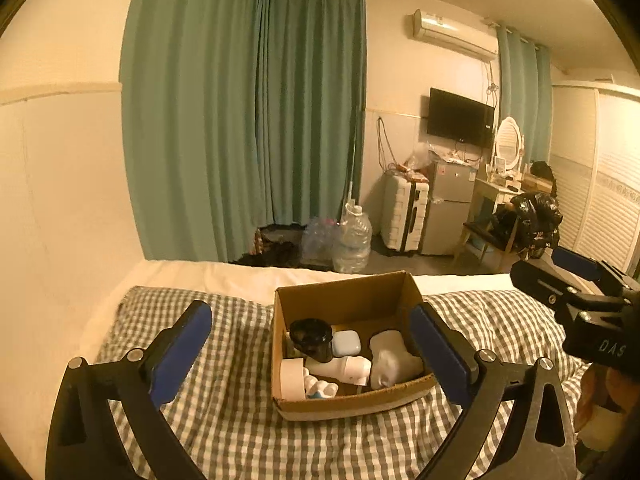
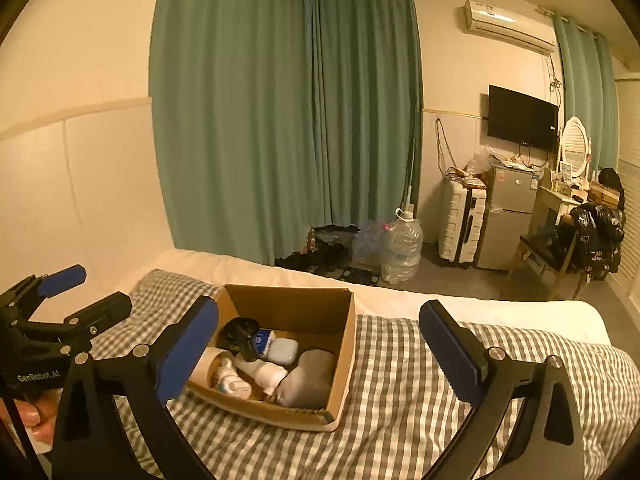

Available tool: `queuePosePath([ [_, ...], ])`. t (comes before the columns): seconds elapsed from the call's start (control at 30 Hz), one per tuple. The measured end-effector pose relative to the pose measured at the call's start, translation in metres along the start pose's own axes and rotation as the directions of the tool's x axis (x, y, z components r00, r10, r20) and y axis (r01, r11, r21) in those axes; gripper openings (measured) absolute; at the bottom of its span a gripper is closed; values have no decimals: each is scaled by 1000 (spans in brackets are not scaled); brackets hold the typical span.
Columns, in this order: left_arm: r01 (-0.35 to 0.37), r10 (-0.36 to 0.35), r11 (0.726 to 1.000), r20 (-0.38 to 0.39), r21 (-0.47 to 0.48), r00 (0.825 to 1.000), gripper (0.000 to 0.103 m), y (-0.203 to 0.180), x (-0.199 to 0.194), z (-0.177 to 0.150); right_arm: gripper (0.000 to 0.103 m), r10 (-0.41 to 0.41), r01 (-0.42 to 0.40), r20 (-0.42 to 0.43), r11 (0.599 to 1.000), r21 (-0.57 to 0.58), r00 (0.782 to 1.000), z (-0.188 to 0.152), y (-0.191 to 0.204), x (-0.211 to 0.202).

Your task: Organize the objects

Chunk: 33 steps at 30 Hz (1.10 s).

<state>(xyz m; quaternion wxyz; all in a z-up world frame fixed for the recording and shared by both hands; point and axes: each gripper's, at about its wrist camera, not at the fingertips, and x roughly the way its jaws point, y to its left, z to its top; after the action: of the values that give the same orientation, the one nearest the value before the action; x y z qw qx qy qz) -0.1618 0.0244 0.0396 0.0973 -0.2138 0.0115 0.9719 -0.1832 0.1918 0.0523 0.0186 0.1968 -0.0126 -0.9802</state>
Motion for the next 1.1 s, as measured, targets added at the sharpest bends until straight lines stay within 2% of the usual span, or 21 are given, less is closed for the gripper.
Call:
queuePosePath([
  [0.27,-43,43,999,47,-4,998,103,-3,-39,-15,101,24,-24,13,1000,3,1000,-19,10,-45],
  [0.47,-42,42,999,63,-5,997,103,-6,-58,-30,101,8,-8,31,1000,2,999,-35,16,-69],
  [1.1,-56,57,998,50,-26,997,103,0,-72,-58,101,10,-10,5,1000,-5,1000,-54,33,-78],
])
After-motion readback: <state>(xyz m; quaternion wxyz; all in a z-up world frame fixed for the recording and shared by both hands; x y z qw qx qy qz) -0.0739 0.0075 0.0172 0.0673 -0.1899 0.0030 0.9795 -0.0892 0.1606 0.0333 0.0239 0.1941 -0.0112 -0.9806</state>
